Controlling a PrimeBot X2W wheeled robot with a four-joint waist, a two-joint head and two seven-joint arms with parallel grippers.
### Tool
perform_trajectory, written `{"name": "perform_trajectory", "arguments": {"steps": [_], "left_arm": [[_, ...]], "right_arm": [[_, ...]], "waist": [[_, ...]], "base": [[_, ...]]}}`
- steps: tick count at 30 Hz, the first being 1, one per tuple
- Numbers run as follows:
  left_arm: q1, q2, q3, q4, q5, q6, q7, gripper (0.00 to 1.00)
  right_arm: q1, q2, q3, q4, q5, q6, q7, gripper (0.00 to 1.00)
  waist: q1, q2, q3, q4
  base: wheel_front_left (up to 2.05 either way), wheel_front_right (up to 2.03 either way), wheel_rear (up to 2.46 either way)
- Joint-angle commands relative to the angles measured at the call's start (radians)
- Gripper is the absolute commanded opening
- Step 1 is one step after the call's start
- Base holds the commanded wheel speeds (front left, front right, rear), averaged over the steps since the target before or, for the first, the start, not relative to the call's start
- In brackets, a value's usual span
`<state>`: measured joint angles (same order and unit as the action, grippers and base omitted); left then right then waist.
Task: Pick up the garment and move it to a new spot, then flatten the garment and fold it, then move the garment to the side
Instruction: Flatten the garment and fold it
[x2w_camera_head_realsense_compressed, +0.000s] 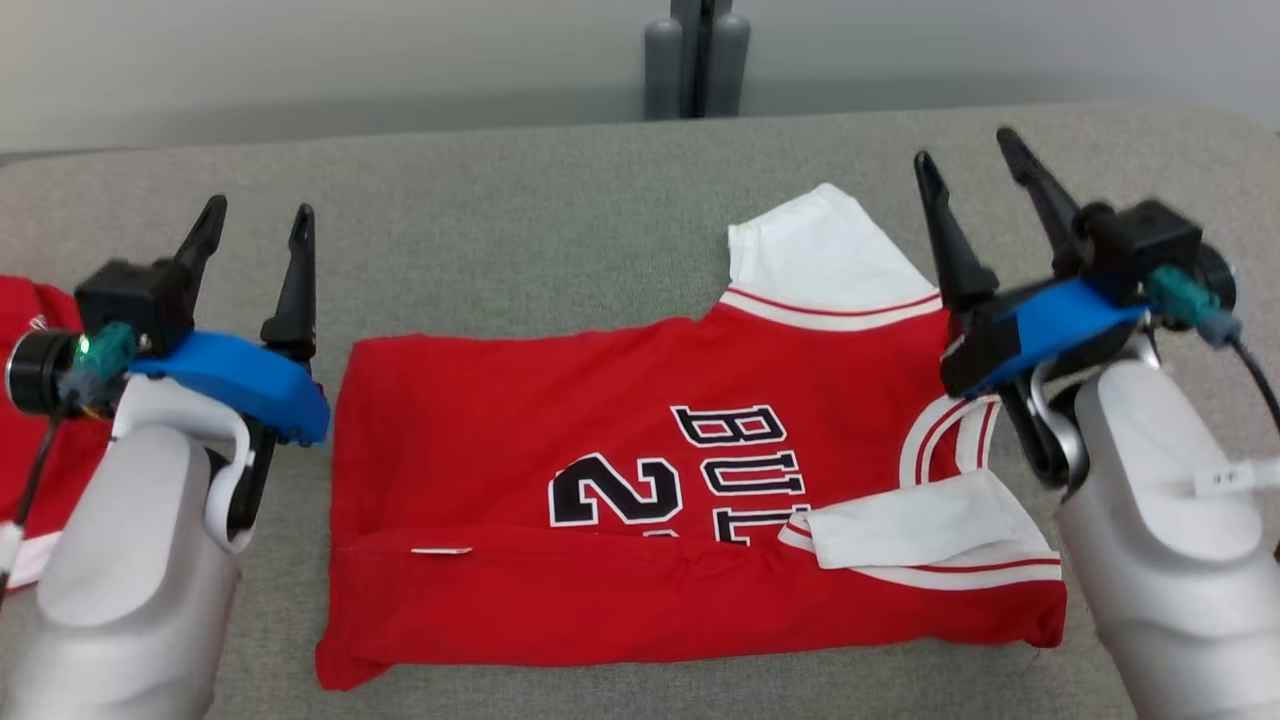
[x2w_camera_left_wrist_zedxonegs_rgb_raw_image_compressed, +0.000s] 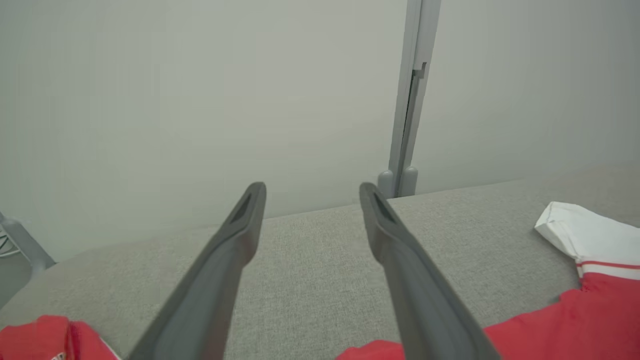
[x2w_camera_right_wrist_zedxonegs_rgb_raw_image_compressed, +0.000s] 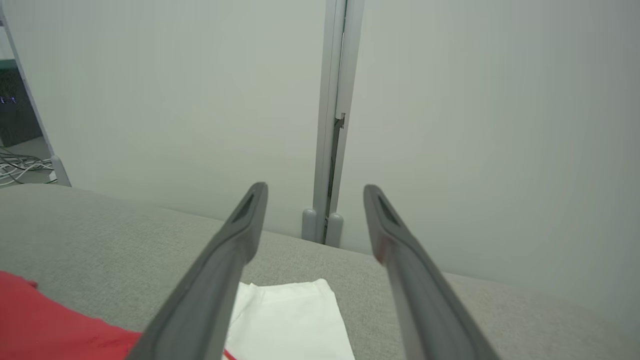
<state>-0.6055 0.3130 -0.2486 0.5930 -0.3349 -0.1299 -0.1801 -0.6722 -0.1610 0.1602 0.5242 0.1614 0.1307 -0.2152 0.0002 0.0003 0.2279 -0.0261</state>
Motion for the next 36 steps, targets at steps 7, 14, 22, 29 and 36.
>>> {"name": "perform_trajectory", "arguments": {"steps": [7, 14, 22, 29, 36], "left_arm": [[-0.119, 0.078, -0.182, 0.099, -0.204, -0.001, 0.113, 1.0], [-0.082, 0.115, -0.313, 0.139, -0.343, -0.001, 0.1, 1.0], [-0.097, 0.128, -0.439, 0.171, -0.43, -0.001, 0.102, 1.0], [-0.143, 0.106, -0.51, 0.217, -0.491, -0.001, 0.083, 1.0], [-0.171, 0.088, -0.584, 0.266, -0.552, -0.001, 0.088, 0.69]], "right_arm": [[-0.198, -0.013, 0.076, 0.179, 0.016, 0.0, 0.017, 1.0], [-0.277, -0.018, 0.116, 0.315, 0.032, 0.0, -0.02, 1.0], [-0.308, -0.024, 0.148, 0.411, 0.043, 0.0, -0.044, 1.0], [-0.336, -0.017, 0.178, 0.464, 0.054, 0.0, -0.049, 1.0], [-0.359, -0.023, 0.203, 0.504, 0.069, 0.0, -0.05, 1.0]], "waist": [[-0.0002, -0.0003, 0.1, -0.014], [-0.0002, -0.0003, 0.132, -0.024], [-0.0002, -0.0003, 0.134, -0.015], [-0.0002, -0.0003, 0.143, -0.014], [-0.0002, -0.0003, 0.158, -0.019]], "base": [[0.0, 0.0, 0.0], [0.0, 0.0, 0.0], [0.0, 0.0, 0.0], [0.0, 0.0, 0.0], [0.0, 0.0, 0.0]]}}
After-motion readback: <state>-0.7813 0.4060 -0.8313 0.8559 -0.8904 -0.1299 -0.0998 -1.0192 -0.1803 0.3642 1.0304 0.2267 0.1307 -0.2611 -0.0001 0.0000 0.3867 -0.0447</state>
